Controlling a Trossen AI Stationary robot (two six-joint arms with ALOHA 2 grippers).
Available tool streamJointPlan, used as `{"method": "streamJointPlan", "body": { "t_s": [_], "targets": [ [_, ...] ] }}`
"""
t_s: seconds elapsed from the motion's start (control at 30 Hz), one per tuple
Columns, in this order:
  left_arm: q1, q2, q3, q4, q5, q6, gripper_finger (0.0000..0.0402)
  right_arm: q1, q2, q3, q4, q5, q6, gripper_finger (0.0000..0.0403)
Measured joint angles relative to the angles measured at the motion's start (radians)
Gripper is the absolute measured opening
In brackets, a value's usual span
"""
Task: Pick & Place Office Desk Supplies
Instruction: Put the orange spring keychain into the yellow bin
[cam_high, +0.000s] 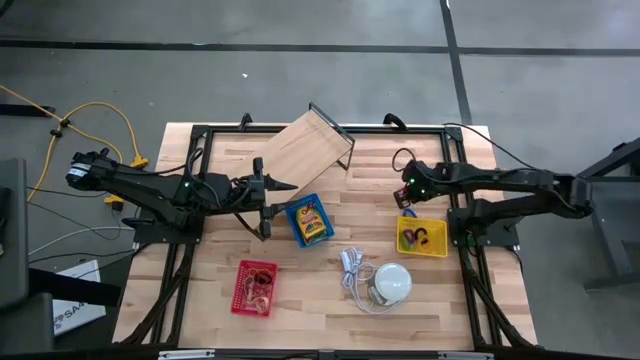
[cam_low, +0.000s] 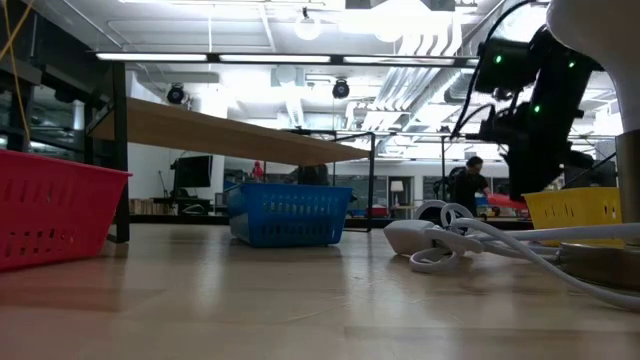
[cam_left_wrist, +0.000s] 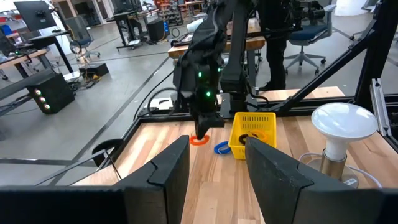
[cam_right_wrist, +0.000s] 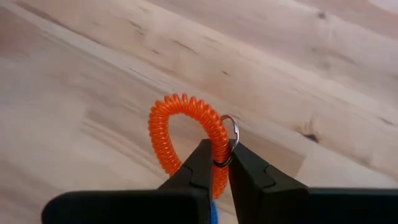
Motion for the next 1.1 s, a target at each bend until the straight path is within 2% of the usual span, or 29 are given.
{"method": "streamJointPlan", "body": {
  "t_s": [0.23, 0.37, 0.53, 0.77, 1.1],
  "targets": [
    [0.0, 0.0, 0.0, 0.0, 0.0, 0.0, 0.015, 0.001, -0.161, 0.0, 0.0, -0.06, -0.037, 0.0023],
    [0.0, 0.0, 0.0, 0.0, 0.0, 0.0, 0.015, 0.008, -0.206, 0.001, -0.001, -0.116, -0.051, 0.0023],
    [0.0, 0.0, 0.0, 0.0, 0.0, 0.0, 0.015, 0.048, -0.231, 0.001, -0.011, -0.246, -0.072, 0.0024],
    [0.0, 0.0, 0.0, 0.0, 0.0, 0.0, 0.015, 0.143, -0.24, 0.001, -0.103, -0.344, -0.046, 0.0024],
    [0.0, 0.0, 0.0, 0.0, 0.0, 0.0, 0.015, 0.311, -0.24, 0.002, -0.161, -0.39, 0.04, 0.0024]
  ]
}}
